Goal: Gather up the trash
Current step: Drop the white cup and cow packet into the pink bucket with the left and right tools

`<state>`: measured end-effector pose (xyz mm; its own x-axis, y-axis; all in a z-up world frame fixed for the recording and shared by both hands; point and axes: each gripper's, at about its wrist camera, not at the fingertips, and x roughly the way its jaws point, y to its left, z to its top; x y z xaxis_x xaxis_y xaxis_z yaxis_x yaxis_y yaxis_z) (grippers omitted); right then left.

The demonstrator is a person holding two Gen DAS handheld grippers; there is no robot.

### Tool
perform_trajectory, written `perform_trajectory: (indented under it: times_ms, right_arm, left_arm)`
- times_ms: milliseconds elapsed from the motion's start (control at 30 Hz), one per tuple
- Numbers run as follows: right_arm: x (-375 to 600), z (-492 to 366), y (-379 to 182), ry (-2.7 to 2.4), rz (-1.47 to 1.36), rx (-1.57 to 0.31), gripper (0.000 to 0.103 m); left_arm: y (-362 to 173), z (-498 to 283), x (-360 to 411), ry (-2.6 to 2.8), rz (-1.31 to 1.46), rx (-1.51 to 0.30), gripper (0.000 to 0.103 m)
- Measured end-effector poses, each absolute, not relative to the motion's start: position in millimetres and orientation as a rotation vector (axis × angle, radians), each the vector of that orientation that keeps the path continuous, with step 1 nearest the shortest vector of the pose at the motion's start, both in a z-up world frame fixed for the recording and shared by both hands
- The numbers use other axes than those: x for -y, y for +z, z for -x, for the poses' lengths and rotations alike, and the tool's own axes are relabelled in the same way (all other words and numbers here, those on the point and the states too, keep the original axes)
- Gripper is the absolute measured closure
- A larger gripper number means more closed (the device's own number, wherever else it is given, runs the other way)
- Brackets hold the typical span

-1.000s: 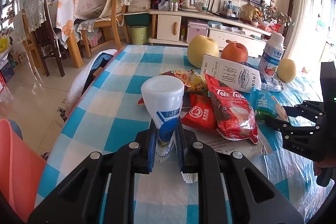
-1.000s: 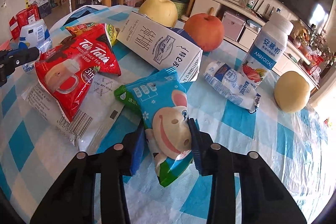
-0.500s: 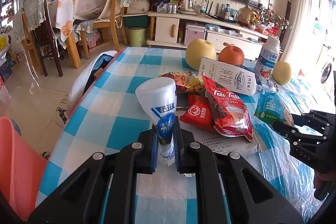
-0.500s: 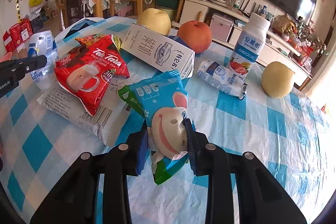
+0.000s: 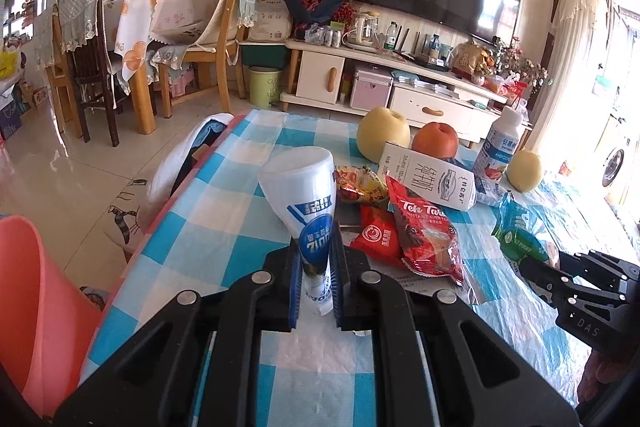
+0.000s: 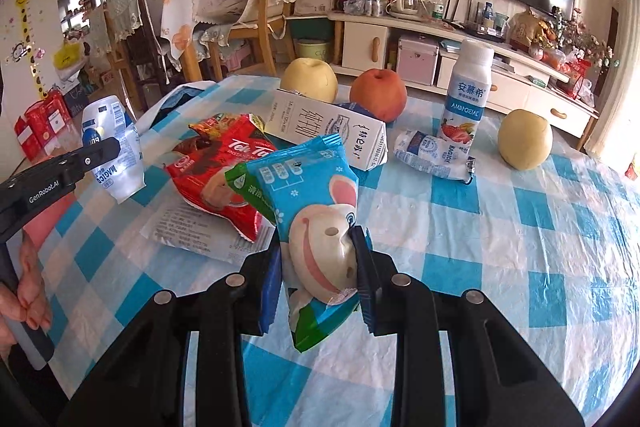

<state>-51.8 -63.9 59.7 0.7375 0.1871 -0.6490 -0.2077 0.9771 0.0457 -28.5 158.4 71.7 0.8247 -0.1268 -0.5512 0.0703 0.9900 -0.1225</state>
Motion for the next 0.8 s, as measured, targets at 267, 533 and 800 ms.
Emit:
perform_trajectory:
  times_ms: [267,533,800]
  right_arm:
    - [28.9,69.0,71.0,0.302,-0.025,-0.710,0.069]
    - [-48.5,89.1,98.2,0.477,-0.021,-0.676,0.069]
    - [-158.7,103.6,121.2,0.671,0.053,-0.661,0.069]
  left_arm:
    - [92.5,47.3,-195.0,-0.056,0.174,-0.528,0.089]
    - [108.4,69.4,-263.0,0.125,0.296,-0.447,0.089]
    - [111.8,91.9,-349.1,0.423,0.453,-0.387,0.089]
